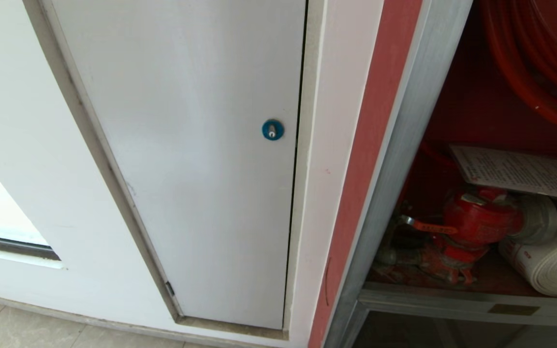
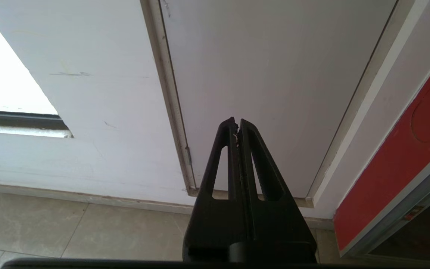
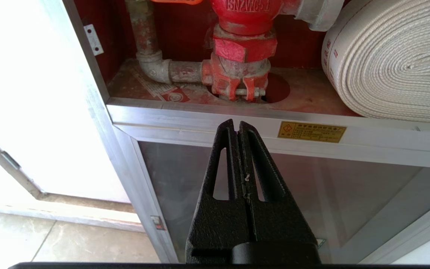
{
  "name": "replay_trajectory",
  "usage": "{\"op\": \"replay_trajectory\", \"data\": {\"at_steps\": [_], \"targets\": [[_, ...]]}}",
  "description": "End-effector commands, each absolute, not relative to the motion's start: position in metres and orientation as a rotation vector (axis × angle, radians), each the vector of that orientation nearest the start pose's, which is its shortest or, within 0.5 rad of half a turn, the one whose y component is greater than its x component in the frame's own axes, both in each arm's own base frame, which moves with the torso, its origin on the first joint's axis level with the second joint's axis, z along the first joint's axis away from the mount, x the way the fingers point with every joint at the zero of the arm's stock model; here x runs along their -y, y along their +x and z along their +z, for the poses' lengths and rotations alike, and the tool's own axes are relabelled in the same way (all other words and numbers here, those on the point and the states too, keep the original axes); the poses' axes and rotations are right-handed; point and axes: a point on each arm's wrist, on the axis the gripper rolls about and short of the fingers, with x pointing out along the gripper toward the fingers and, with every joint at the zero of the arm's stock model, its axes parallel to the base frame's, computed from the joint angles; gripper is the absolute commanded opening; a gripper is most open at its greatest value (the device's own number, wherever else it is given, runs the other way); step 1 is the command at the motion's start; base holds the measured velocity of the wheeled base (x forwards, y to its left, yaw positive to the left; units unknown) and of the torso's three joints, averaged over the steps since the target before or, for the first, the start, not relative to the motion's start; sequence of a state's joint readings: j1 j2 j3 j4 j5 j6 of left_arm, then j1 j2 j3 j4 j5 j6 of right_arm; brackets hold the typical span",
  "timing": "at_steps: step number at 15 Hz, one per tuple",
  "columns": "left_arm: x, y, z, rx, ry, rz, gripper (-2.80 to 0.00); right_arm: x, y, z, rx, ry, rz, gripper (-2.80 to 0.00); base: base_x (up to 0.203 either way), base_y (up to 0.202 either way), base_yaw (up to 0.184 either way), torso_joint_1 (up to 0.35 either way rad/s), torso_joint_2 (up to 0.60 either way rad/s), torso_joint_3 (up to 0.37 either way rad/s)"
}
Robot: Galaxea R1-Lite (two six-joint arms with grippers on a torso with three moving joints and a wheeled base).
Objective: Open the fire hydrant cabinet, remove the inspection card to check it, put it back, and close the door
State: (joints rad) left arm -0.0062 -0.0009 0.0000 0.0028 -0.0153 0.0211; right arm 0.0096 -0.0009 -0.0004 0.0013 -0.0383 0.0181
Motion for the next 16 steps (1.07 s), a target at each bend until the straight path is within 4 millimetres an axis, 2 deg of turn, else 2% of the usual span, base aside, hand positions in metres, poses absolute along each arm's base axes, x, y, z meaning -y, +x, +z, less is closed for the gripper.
{"op": "replay_trajectory", "data": {"at_steps": [1, 16], "targets": [[0.0002, -0.0228, 0.0752, -0.003, 0.021, -0.022, -2.8, 0.0011, -0.0229, 0.0753, 0.0, 0.015, -0.028, -2.8, 0.0, 0.0, 0.0, 0.0, 0.0, 0.0], [0.0002, -0.0228, 0.0752, -0.003, 0.023, -0.022, -2.8, 0.001, -0.0229, 0.0753, 0.0, -0.002, -0.024, -2.8, 0.0, 0.0, 0.0, 0.0, 0.0, 0.0]]}}
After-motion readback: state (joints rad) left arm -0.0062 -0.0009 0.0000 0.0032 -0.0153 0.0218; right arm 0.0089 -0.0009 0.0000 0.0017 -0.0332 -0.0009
